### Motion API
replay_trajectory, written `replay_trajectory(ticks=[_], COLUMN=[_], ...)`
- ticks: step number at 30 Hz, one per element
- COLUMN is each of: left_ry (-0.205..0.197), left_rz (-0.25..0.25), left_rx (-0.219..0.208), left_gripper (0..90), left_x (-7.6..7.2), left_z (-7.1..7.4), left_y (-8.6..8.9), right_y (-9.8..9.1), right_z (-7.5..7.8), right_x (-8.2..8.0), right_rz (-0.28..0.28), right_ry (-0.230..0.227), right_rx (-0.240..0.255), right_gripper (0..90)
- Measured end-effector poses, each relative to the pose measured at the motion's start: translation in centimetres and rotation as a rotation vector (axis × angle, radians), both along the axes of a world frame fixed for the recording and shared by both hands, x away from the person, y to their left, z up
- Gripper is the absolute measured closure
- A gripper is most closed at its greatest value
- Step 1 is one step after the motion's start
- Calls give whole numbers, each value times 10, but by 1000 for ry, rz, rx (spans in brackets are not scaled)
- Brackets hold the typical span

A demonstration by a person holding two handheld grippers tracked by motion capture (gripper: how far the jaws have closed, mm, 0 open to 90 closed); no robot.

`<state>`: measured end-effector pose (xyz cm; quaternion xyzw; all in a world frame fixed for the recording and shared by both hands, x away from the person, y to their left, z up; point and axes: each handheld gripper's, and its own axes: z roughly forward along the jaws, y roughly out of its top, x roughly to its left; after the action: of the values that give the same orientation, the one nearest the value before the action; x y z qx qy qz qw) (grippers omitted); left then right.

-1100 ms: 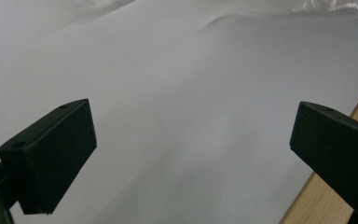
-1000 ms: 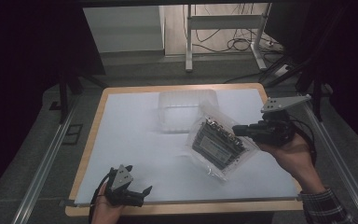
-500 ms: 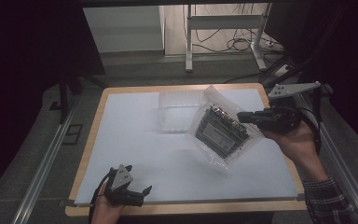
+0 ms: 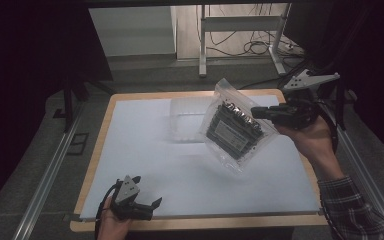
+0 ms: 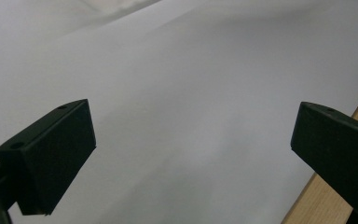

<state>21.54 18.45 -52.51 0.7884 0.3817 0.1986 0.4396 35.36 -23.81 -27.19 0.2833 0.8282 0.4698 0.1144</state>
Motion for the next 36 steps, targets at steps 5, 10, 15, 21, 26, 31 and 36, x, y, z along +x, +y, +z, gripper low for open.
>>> replay_trajectory(ticks=[5, 10, 15, 21, 26, 31, 36], left_ry=[-5, -6, -4, -3, -2, 0, 2], left_rz=[-3, -3, -4, -5, -4, -6, -14], left_rx=[-19, -17, -18, -13, -13, -9, -12], left_gripper=[0, 0, 0, 0, 0, 0, 0], left_x=[0, 0, 0, 0, 0, 0, 0], left_z=[1, 1, 1, 0, 0, 0, 0], left_y=[1, 1, 1, 0, 0, 0, -1], right_y=[7, 16, 24, 32, 38, 44, 47], right_z=[4, 7, 9, 11, 13, 14, 11], right_x=[9, 19, 29, 41, 53, 65, 78], right_rz=[-5, -10, -18, -34, -49, -66, -79], right_ry=[-4, -9, -14, -21, -34, -42, -40], right_rx=[4, 10, 12, 13, 10, 3, 14], right_gripper=[889, 889, 889, 889, 889, 889, 889])
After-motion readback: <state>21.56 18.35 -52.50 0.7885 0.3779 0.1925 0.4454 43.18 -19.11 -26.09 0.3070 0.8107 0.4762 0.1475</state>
